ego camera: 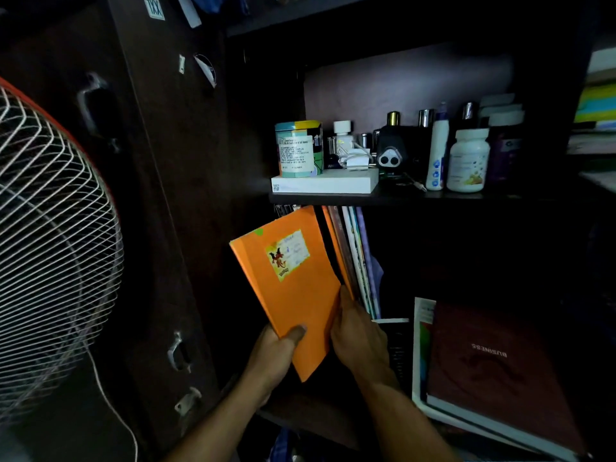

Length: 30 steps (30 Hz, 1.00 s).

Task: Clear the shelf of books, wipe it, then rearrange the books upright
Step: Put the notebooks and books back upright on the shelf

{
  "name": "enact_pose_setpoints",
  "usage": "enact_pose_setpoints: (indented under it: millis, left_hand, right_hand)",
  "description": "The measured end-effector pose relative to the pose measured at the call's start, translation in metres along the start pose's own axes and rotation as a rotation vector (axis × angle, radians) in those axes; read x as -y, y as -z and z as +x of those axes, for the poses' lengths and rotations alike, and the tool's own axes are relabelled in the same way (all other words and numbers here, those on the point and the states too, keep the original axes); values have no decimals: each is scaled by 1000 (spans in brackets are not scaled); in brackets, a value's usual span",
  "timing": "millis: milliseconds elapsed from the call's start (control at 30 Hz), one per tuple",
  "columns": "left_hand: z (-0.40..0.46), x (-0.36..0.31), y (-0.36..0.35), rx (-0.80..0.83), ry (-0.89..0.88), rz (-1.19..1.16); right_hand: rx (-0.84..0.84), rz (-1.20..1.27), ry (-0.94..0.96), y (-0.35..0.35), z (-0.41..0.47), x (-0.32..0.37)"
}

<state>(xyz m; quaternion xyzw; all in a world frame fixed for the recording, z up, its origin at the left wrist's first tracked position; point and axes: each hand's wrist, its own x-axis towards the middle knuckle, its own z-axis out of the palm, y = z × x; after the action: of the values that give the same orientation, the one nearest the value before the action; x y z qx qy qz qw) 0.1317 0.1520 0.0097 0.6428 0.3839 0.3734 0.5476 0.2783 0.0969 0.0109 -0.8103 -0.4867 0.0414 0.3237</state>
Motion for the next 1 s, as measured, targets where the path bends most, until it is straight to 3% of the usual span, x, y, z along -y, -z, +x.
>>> enact_pose_setpoints:
  millis: [167, 300, 400, 467, 600, 733, 800, 933, 1000]
  left_hand:
    - [4, -3, -15, -75, -319, 408]
    - [15, 2, -21, 124, -472, 486]
    - [19, 5, -22, 124, -532, 463]
    - [26, 9, -26, 47, -515, 476]
    - [40, 5, -33, -79, -245, 450]
    - [53, 0, -41, -122, -243, 591]
    - [52, -3, -41, -112, -298, 520]
    - [45, -2, -36, -186, -468, 149]
    - [48, 2, -34, -186, -481, 121]
  right_hand:
    - [38, -13, 9, 0, 1, -2]
    - [47, 27, 28, 4, -1, -4]
    - [48, 18, 33, 2, 1, -5]
    - [41, 27, 42, 1, 2, -5]
    - [32, 6, 69, 0, 3, -7]
    - [30, 29, 110, 1, 1, -8]
    - [13, 37, 110, 2, 0, -7]
    - [-1, -9, 113, 2, 0, -6]
    - [-9, -27, 120, 1, 1, -5]
